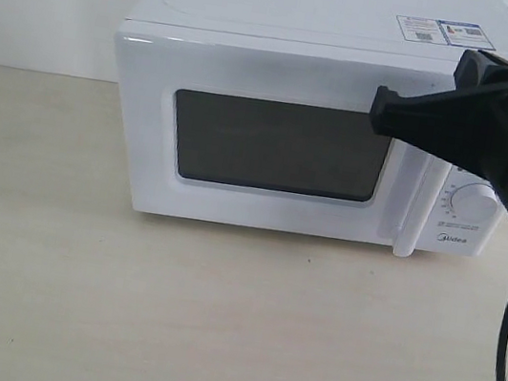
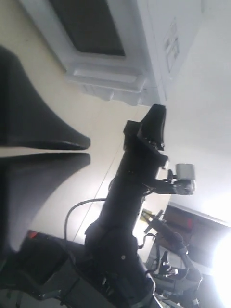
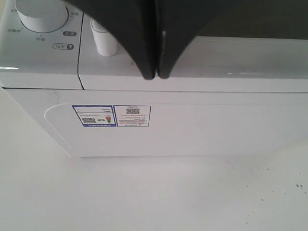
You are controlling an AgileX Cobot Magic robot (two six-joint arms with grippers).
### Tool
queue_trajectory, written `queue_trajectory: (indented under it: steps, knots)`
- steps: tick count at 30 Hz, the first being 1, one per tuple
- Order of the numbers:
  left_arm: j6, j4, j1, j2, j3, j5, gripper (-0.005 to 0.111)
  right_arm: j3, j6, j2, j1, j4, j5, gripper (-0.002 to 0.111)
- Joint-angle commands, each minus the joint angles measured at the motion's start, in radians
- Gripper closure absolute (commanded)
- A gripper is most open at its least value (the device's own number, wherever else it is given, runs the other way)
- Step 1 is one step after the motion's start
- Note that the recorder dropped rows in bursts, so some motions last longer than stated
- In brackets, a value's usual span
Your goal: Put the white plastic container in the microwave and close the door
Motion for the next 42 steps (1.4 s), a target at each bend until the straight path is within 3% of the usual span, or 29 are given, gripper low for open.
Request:
queue_trajectory:
  steps: [1, 5, 9, 13, 17, 19, 24, 27, 29, 36, 42]
  knots:
    - [-0.007, 0.009, 0.041, -0.144, 0.003, -0.052, 0.103, 0.005, -0.006, -0.009, 0.003, 0.000, 0.000, 0.108]
    - [-0.007, 0.132, 0.086, -0.367, 0.003, -0.092, 0.103, 0.005, -0.006, -0.009, 0.003, 0.000, -0.002, 0.108]
    - [-0.007, 0.211, 0.091, -0.535, 0.003, -0.149, 0.103, 0.005, -0.006, -0.009, 0.003, 0.000, -0.002, 0.108]
    - [-0.007, 0.248, 0.091, -0.535, -0.006, -0.181, 0.103, 0.005, -0.006, -0.009, 0.003, -0.005, -0.002, 0.108]
    - [-0.015, 0.409, 0.093, -0.535, -0.004, -0.207, 0.103, 0.005, -0.006, -0.009, 0.002, -0.004, -0.002, 0.108]
    - [-0.097, 0.531, 0.093, -0.535, -0.004, -0.253, 0.103, 0.005, -0.006, -0.009, 0.002, -0.004, 0.000, 0.108]
    - [-0.692, 0.994, 0.093, -0.535, 0.031, -0.312, 0.103, 0.005, -0.006, -0.009, 0.002, -0.004, 0.000, 0.108]
    - [-1.055, 1.216, 0.097, -0.535, 0.129, -0.352, 0.103, 0.005, -0.006, -0.009, 0.002, -0.004, 0.000, 0.108]
    - [-1.136, 1.246, 0.111, -0.535, 0.193, -0.371, 0.103, 0.005, -0.006, -0.009, 0.002, -0.004, 0.000, 0.108]
    - [-1.188, 1.184, 0.197, -0.535, 0.412, -0.499, 0.103, 0.005, -0.006, -0.009, 0.002, -0.004, 0.000, 0.108]
    - [-1.154, 1.312, 0.234, -0.535, 0.587, -0.586, 0.103, 0.005, -0.006, -0.009, 0.002, -0.004, 0.002, 0.108]
